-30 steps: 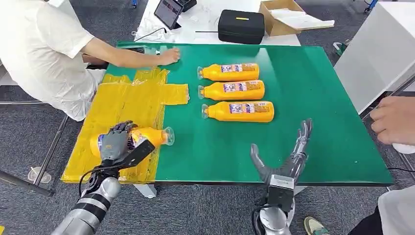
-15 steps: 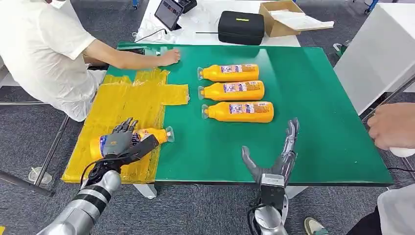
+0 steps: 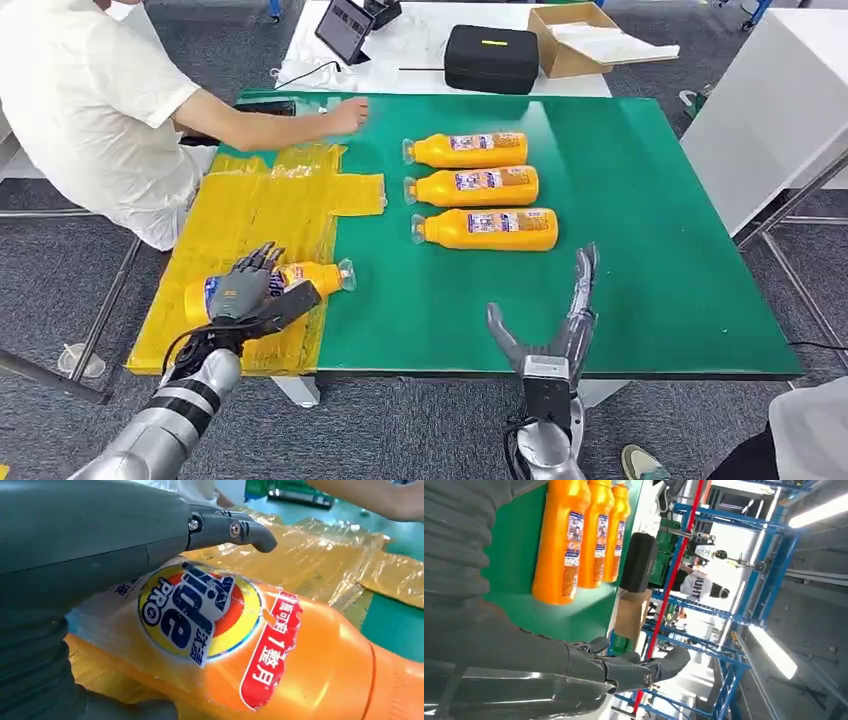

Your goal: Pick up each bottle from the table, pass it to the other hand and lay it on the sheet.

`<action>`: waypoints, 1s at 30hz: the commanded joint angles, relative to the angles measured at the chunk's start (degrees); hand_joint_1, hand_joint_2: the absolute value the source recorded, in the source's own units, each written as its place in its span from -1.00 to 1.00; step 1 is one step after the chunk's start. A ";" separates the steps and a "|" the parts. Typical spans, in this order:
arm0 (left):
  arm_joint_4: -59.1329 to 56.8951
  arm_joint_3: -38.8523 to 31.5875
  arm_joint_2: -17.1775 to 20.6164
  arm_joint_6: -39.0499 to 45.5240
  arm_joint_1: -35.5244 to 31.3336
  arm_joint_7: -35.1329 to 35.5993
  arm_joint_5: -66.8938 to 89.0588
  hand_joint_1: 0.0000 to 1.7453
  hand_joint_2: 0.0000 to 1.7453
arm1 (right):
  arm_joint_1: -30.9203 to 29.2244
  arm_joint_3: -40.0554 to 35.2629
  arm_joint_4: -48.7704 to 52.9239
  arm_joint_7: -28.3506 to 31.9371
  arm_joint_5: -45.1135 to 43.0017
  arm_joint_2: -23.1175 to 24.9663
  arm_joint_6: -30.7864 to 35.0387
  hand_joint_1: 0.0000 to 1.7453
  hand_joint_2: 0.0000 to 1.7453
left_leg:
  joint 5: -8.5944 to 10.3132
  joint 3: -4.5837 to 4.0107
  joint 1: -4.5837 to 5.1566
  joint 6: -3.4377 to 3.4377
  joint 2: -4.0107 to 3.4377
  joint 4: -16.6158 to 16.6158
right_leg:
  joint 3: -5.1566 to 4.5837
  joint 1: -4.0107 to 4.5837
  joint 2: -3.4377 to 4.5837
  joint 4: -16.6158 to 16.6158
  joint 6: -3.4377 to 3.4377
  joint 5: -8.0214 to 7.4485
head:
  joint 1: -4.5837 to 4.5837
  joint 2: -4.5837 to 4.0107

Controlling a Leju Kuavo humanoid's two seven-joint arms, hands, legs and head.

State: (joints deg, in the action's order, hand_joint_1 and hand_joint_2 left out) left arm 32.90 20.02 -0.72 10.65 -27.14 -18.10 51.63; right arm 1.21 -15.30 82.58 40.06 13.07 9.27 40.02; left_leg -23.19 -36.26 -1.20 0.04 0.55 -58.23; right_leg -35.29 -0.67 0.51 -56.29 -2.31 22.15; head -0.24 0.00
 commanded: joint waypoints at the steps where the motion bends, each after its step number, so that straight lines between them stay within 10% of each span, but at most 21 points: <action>1: 15.81 6.57 0.44 -2.83 5.54 -1.20 -1.50 -1.00 1.00 | -0.44 1.21 -2.12 -0.06 0.47 -0.76 -0.02 -1.00 1.00 | 0.00 -0.05 0.02 0.06 0.02 0.02 | -0.03 0.00 -0.09 0.03 0.03 0.03 | 0.02 0.00; 20: 22.44 9.78 -0.37 0.66 8.32 -6.28 -9.51 -1.00 1.00 | -0.69 1.98 -2.57 -0.06 2.52 -0.42 -0.02 -1.00 1.00 | 0.00 -0.59 0.02 0.10 -0.05 -0.02 | -0.57 0.01 -0.03 0.01 0.02 0.02 | 0.00 0.00; 30: 30.48 9.74 -11.26 -2.65 20.72 -2.39 -37.39 -1.00 1.00 | -7.88 24.78 -22.16 -5.86 58.29 -1.84 -0.02 -1.00 1.00 | -0.08 -0.43 0.12 0.15 0.11 0.05 | -0.34 -0.09 -0.23 0.12 -0.02 0.08 | 0.02 0.00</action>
State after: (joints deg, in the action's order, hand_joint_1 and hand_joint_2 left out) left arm 60.85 27.30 -4.92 7.38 -13.65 -23.54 25.75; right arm -0.80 -8.43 72.93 36.91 55.44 9.27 40.00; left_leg -23.19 -37.05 -1.18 0.08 0.62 -58.26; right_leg -35.98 -0.70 0.49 -56.27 -2.41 22.19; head -0.22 0.00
